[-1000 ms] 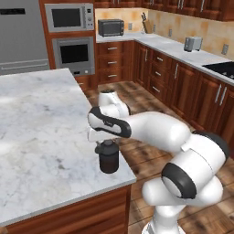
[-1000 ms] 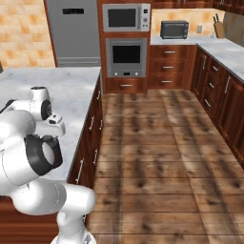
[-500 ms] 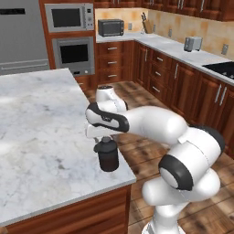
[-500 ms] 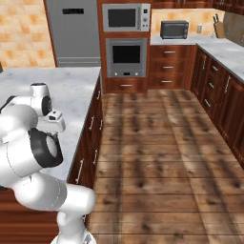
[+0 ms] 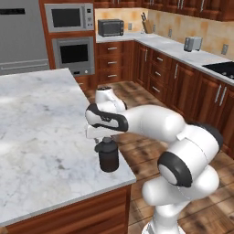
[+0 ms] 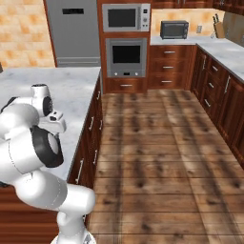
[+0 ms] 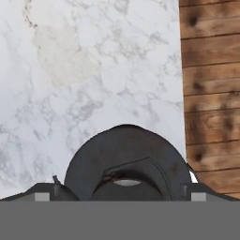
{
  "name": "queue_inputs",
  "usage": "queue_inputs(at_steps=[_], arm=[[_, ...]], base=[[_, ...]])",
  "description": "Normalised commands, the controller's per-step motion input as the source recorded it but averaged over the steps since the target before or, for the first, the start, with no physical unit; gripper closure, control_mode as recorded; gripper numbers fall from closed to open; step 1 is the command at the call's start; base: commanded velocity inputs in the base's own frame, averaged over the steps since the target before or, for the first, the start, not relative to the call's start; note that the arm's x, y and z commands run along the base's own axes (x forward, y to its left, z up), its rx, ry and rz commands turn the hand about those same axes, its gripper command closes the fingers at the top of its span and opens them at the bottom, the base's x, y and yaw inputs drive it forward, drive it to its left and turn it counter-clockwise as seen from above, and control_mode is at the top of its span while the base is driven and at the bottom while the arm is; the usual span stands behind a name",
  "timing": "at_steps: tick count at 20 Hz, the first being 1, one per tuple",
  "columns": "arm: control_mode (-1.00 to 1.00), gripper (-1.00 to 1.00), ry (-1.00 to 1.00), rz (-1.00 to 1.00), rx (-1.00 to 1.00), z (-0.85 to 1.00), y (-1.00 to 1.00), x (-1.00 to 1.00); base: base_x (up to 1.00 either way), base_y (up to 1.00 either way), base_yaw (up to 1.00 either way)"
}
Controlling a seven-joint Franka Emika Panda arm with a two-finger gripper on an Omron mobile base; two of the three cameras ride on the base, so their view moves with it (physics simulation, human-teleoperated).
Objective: Pick the colander and jug and place them in the sink. Then turn on the water.
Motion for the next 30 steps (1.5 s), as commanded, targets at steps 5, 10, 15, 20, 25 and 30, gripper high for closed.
queue_inputs(at_steps=[5, 10, 15, 20, 25, 30], arm=[[-1.00, -1.00, 0.00, 0.00, 0.00, -0.19, 0.00, 0.10], [-1.00, -1.00, 0.04, 0.00, 0.00, -0.14, 0.00, -0.09], [-1.00, -1.00, 0.03, 0.00, 0.00, -0.17, 0.00, -0.33], [-1.00, -1.00, 0.03, 0.00, 0.00, -0.40, 0.00, -0.27], [-1.00, -1.00, 0.06, 0.00, 0.00, -0.22, 0.00, -0.13], [-1.00, 1.00, 0.07, 0.00, 0.00, -0.05, 0.00, -0.03]], base=[[0.00, 0.00, 0.00], [0.00, 0.00, 0.00], [0.00, 0.00, 0.00], [0.00, 0.00, 0.00], [0.00, 0.00, 0.00], [0.00, 0.00, 0.00]])
